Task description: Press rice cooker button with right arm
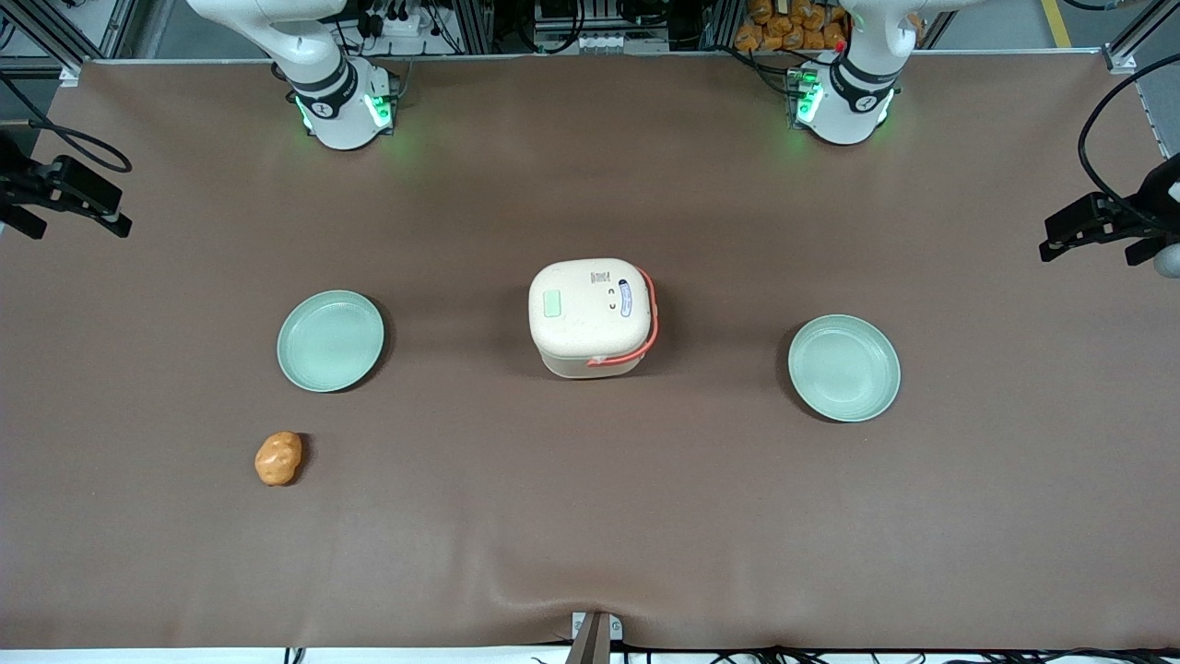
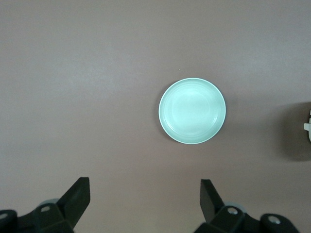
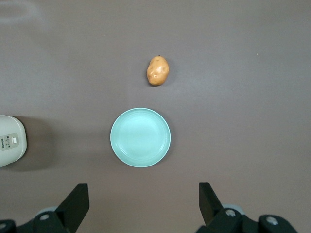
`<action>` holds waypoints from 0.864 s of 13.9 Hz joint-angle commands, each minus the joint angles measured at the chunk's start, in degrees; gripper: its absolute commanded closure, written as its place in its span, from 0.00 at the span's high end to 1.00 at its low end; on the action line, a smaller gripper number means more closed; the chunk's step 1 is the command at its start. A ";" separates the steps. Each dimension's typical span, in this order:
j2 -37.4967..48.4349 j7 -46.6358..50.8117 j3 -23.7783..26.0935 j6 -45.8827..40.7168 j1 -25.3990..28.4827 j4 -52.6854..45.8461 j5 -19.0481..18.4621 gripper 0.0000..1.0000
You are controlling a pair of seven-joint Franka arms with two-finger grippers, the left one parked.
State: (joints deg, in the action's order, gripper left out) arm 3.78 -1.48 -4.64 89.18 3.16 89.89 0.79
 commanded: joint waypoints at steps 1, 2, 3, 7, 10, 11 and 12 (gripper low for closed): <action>-0.17 -0.28 0.51 0.20 -0.52 -0.07 -0.61 1.00; -0.17 -0.36 0.51 0.11 -0.61 -0.15 -0.61 1.00; -0.17 -0.19 0.51 0.20 -0.61 -0.15 -0.70 1.00; -1.40 -0.19 0.51 0.55 -0.35 -0.15 0.35 1.00; -1.49 0.51 0.60 0.64 2.81 0.02 0.35 1.00; -2.02 0.51 0.60 0.73 4.04 0.02 0.35 1.00; -2.80 0.78 0.60 0.90 5.27 -0.07 0.35 1.00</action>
State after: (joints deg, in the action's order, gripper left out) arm 1.88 -1.43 -4.06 89.52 6.22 89.95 0.98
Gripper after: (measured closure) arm 0.000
